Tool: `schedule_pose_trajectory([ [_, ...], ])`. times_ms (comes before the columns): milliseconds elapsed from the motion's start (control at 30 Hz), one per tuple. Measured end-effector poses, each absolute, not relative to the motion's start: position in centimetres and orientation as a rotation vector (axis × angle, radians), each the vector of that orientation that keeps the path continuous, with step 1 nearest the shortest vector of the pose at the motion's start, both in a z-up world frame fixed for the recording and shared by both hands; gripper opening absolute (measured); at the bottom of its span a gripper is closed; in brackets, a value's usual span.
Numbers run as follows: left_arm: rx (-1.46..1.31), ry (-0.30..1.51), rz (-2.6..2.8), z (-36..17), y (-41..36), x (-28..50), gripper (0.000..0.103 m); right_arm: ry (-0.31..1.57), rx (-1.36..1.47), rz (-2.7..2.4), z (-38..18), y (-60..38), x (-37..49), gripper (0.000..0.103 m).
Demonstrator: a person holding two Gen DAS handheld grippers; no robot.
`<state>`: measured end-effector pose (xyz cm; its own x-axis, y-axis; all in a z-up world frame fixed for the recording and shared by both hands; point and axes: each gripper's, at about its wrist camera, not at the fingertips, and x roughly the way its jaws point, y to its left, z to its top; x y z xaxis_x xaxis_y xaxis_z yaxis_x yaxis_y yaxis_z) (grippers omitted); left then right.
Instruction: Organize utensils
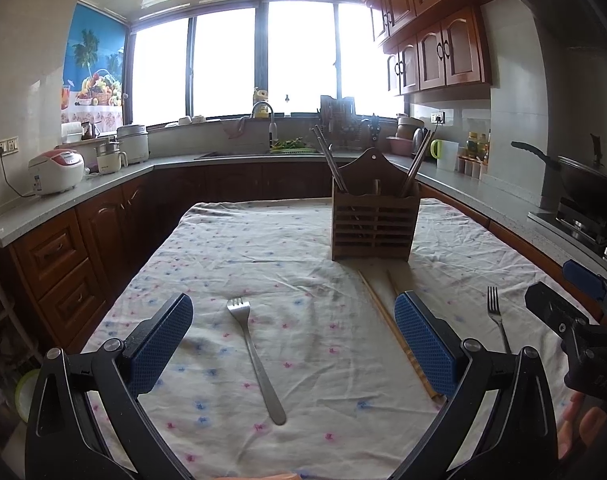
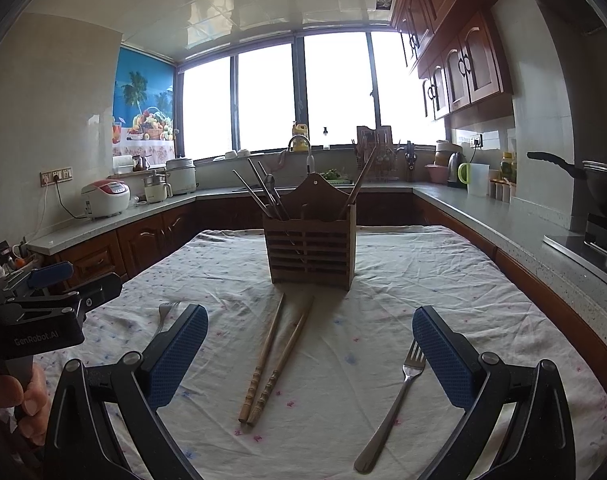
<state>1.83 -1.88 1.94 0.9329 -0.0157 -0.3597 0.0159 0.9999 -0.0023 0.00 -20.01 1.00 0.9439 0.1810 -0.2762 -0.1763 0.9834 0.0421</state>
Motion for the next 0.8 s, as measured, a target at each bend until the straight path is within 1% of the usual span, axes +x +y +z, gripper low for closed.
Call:
schedule_pose_trajectory([
  [800,0.007,0.365,-0.022,2.19,-2.25,1.69,0.103,0.264,0.026,0.191,1.89,-20.28,-0.50,0.103],
])
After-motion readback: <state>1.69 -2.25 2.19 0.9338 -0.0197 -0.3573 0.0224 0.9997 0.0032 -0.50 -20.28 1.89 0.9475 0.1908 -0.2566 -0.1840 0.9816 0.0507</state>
